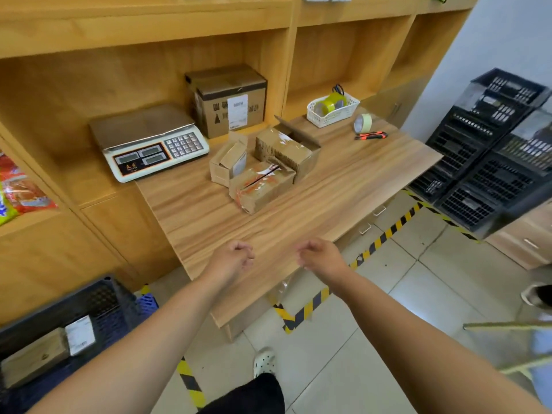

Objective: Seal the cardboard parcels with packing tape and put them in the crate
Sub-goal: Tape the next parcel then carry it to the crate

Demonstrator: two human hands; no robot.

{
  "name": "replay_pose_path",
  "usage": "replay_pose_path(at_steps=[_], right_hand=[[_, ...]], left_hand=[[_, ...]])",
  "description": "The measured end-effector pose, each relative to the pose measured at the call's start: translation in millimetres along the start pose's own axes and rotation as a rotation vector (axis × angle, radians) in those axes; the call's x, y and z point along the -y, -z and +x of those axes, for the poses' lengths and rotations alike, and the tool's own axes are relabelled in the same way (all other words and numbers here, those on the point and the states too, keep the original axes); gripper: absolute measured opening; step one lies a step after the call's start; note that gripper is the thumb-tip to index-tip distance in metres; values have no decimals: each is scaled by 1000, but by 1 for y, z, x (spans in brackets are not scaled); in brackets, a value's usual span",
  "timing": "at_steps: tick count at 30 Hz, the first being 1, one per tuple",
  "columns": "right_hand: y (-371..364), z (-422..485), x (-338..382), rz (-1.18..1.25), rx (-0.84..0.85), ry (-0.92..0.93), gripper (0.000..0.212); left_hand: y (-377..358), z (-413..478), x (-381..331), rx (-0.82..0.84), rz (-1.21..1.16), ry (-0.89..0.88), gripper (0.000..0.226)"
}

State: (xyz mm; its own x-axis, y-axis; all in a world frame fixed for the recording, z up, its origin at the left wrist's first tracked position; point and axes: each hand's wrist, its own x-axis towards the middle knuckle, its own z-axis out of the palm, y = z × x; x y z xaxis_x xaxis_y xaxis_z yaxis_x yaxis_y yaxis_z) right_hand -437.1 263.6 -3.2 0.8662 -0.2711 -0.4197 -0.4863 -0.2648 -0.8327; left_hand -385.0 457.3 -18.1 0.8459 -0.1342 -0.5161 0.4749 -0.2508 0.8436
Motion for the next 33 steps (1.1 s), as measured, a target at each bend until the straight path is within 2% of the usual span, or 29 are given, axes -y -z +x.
replay_pose_path(at_steps=[15,24,27,33], right_hand=[[144,153,24,104,52,-88,16],[230,247,31,100,223,-55,16],[265,279,33,43,243,-31,22],[309,325,43,-137,290,52,16]], left_hand=[[-120,131,-104,-21,-12,34,12],[-202,183,-145,-257,-106,87,12],[-241,191,-155,-287,-177,95,15],[-289,198,-165,-392,-280,91,18]])
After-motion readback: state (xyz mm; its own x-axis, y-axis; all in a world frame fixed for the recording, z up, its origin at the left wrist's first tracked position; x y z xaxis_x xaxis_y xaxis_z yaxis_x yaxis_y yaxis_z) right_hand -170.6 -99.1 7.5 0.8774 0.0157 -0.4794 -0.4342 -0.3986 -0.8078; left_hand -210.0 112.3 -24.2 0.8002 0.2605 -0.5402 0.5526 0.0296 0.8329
